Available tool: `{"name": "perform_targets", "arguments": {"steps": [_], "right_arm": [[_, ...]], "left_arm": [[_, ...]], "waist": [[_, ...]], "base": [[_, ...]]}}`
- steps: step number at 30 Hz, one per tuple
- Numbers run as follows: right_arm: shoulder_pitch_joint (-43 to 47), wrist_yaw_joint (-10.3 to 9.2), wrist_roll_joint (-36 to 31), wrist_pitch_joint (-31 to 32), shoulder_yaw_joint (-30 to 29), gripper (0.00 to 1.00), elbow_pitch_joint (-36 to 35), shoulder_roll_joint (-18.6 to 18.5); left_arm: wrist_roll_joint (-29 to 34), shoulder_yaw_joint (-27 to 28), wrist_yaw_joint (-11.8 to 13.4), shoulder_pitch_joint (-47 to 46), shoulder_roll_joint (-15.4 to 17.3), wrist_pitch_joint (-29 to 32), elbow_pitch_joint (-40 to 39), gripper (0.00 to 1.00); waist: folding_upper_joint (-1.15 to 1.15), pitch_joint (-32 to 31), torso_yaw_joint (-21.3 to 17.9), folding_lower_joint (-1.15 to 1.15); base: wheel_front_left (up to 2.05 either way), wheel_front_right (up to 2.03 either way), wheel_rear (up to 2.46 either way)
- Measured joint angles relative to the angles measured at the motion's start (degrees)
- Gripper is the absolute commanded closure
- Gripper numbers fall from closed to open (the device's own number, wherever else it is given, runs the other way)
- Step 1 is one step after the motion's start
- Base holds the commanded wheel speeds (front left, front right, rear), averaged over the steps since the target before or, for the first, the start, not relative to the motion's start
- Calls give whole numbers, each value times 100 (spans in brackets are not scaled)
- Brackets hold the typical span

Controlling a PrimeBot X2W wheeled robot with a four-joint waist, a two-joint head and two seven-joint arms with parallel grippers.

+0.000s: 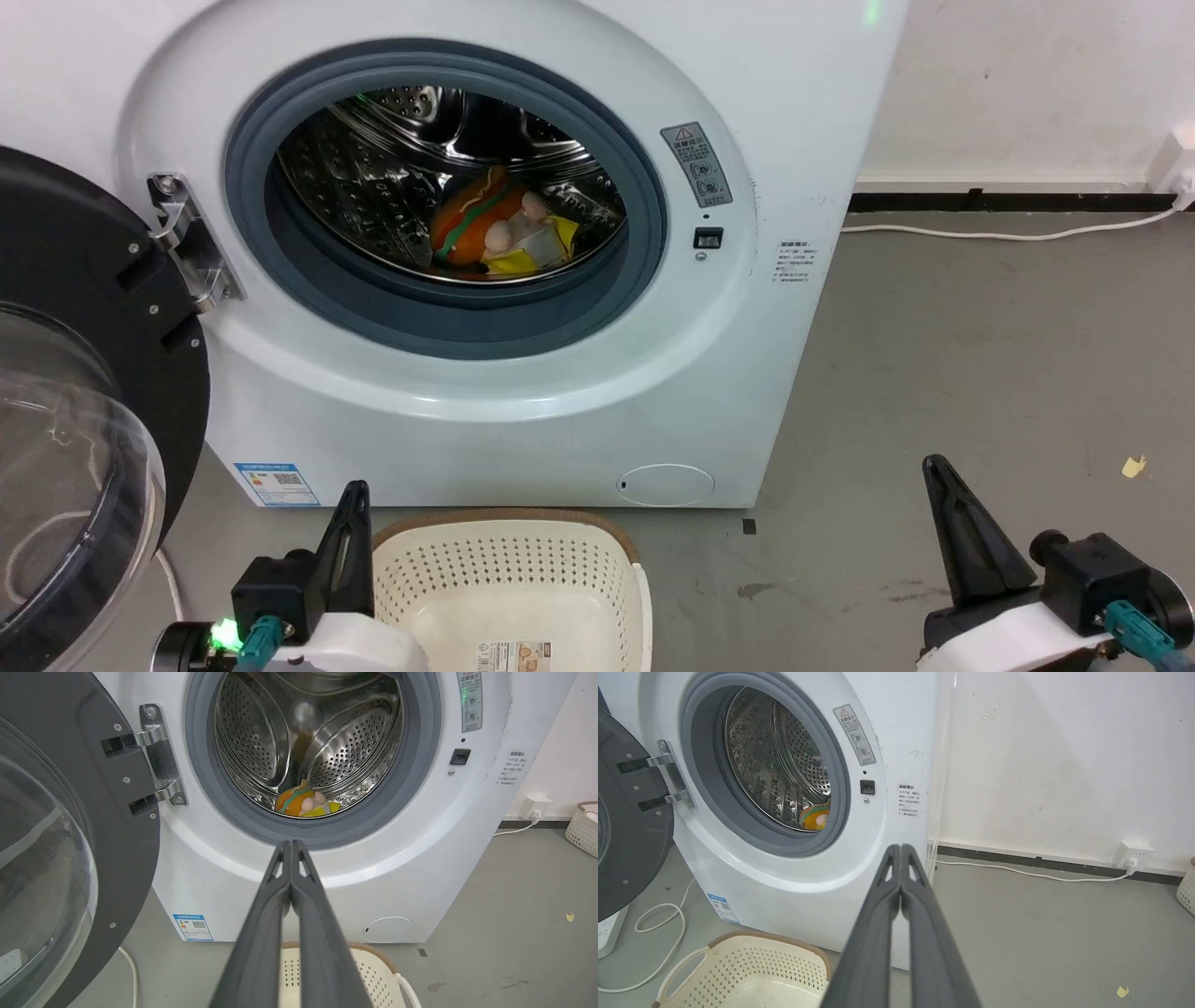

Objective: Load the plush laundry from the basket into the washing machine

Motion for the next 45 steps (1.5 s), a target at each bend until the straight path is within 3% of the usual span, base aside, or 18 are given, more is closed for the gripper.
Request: {"name": "perform_targets", "arguments": {"steps": [45], "right_arm": [[-82,0,-209,519,-2,100,75,0]], "left_arm": [[455,313,-336,-27,-225,528,-205,100]], "waist": [[0,-80,118,0]], "base": [[0,0,0]]}}
